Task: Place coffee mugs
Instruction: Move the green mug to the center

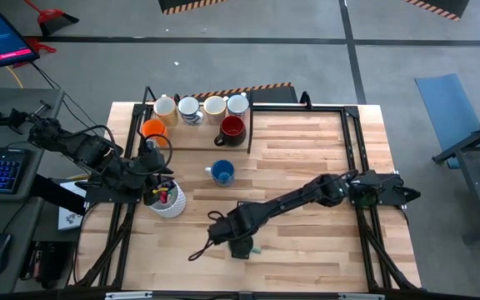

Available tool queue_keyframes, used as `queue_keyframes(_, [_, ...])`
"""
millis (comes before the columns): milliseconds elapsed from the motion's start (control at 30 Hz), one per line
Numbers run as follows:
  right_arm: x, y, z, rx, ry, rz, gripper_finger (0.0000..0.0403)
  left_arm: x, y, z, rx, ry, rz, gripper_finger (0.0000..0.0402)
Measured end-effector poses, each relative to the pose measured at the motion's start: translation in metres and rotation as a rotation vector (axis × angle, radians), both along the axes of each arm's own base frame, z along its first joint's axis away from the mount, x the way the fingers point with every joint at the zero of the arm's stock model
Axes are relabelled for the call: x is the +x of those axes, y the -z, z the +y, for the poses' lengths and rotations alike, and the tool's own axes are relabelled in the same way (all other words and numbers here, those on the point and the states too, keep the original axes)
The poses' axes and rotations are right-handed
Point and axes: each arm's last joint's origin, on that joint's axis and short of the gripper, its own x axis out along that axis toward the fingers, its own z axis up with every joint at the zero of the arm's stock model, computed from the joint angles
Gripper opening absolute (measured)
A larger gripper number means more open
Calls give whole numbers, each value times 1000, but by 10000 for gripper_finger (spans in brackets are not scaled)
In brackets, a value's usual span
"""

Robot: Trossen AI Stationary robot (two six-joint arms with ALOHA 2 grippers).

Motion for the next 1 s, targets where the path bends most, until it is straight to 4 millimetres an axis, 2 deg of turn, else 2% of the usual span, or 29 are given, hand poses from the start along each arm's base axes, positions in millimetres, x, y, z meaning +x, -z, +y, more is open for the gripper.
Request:
queue_keyframes(267, [12, 0, -33, -4, -5, -12, 3, 0, 0, 0, 0, 0, 0, 76])
queue_keyframes(567, [38, -3, -95, -11, 46, -148, 1, 0, 0, 0, 0, -1, 0, 76])
queue_keyframes(700, [43, -3, -119, -12, 76, -170, 1, 0, 0, 0, -5, -6, -1, 76])
queue_keyframes(833, [44, -3, -128, -4, 75, -165, 0, 0, 0, 0, -6, -8, -2, 76])
queue_keyframes(1000, [44, -3, -127, 31, 67, -165, 1, 0, 0, 0, -7, -8, -2, 76])
